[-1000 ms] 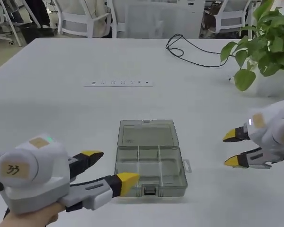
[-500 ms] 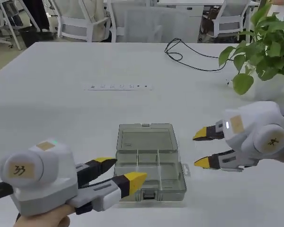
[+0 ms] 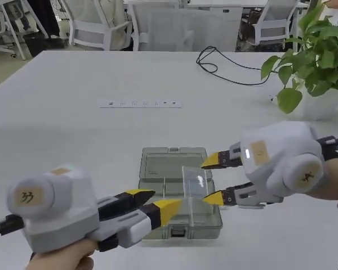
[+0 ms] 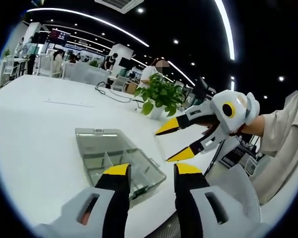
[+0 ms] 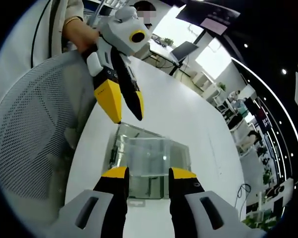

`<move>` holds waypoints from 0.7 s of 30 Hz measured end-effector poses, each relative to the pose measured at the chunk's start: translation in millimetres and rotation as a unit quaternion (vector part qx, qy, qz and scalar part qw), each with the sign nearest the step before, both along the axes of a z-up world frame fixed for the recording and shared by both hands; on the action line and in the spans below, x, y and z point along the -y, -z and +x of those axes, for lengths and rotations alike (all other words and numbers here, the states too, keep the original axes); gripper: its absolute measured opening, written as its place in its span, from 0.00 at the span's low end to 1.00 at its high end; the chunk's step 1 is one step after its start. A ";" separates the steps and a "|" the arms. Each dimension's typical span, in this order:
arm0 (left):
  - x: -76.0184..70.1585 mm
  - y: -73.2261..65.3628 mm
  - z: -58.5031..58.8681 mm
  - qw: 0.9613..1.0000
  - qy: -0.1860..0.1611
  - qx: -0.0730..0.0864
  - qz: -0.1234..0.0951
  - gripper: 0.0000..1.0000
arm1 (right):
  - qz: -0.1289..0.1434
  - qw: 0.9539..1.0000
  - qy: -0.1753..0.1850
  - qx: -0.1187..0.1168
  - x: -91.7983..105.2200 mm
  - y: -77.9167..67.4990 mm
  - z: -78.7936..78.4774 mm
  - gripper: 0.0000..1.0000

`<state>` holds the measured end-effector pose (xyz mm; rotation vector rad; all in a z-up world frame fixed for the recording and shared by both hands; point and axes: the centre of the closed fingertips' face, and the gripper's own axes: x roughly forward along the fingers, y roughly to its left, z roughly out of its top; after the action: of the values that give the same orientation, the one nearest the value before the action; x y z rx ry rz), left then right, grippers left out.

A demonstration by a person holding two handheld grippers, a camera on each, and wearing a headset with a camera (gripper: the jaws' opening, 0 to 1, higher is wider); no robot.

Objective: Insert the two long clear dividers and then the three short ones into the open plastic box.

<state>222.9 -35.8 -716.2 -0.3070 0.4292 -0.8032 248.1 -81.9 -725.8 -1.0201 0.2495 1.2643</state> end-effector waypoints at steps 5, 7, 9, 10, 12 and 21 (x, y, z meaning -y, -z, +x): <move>3.9 -4.0 -0.7 1.000 -0.001 -0.005 -0.027 0.23 | 0.004 1.000 -0.016 0.004 -11.2 -4.2 -5.6 0.32; 5.1 -5.0 -0.9 0.999 -0.003 -0.008 -0.037 0.20 | 0.003 1.000 -0.023 0.007 -14.5 -5.7 -8.1 0.32; 5.4 -5.6 -0.7 0.999 -0.005 -0.011 -0.044 0.17 | 0.003 1.000 -0.028 0.012 -17.9 -7.7 -9.7 0.32; 5.5 -6.5 -0.4 0.999 -0.006 -0.013 -0.052 0.15 | 0.005 0.999 -0.029 0.012 -19.4 -8.8 -10.4 0.32; 5.4 -7.1 -0.7 0.998 -0.007 -0.017 -0.061 0.13 | 0.009 0.999 -0.032 0.014 -23.2 -11.2 -11.5 0.32; 5.5 -7.8 -1.0 0.996 -0.007 -0.030 -0.080 0.04 | 0.015 0.999 -0.040 0.021 -33.3 -15.7 -15.6 0.32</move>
<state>221.9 -41.3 -708.3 -0.4828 0.4186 -0.8179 232.5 -48.6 -710.1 -1.0369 0.1584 1.3140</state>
